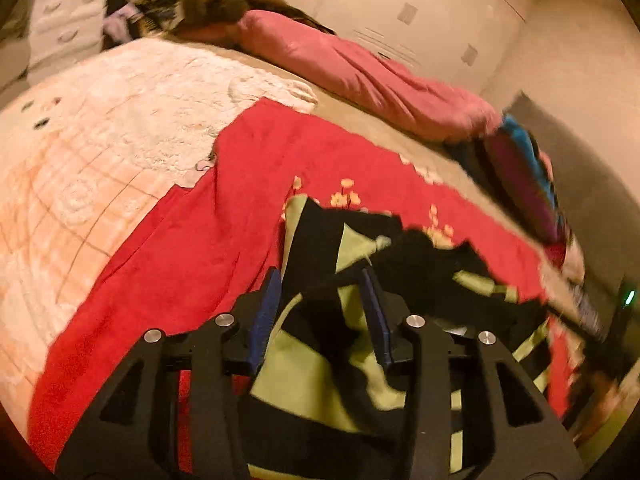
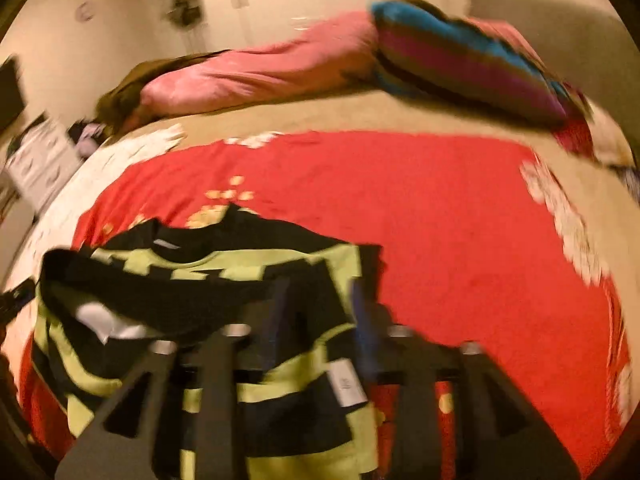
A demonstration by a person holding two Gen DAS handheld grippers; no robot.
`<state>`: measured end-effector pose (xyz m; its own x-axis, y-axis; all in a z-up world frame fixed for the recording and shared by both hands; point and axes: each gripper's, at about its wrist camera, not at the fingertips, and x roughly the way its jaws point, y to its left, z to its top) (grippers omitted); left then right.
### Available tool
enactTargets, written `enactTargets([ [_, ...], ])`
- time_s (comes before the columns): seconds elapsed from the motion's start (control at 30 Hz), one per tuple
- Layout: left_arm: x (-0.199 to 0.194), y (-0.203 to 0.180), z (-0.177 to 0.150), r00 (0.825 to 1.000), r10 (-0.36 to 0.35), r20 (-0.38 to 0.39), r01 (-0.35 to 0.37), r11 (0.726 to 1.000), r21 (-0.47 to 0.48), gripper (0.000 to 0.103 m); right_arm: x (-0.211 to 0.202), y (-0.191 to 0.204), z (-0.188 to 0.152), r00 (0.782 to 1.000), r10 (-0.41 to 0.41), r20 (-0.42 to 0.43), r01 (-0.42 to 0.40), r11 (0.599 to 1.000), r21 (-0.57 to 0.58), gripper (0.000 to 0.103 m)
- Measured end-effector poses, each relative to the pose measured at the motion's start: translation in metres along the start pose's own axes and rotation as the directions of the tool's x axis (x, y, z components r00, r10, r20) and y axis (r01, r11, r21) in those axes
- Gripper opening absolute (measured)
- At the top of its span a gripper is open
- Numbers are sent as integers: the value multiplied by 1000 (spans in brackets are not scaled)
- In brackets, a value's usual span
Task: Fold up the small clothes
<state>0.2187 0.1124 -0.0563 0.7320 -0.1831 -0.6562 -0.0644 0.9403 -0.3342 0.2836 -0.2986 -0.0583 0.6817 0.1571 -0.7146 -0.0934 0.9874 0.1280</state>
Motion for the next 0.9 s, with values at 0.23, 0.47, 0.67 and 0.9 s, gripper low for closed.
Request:
enactTargets([
  [0.23,5,-23,9,1000,0,0,0,961,275,66,13,3,1,997,7,-72,-10,999,-35,68],
  [0.47,47,-39,-1,993,45,-107,-3,934,358,31,30,7,-17,992,-44,-120,31,993,-110,39],
  [0.67,20,-2,-3,985,-150,-81,161,977,142,8,4,-15,-20,999,33,-23,-32,999,15,13],
  [0.9,2,12,39,957,-288,24,289,956,-58,7,-9,-47,22,979,189,82,-203,951,232,12],
])
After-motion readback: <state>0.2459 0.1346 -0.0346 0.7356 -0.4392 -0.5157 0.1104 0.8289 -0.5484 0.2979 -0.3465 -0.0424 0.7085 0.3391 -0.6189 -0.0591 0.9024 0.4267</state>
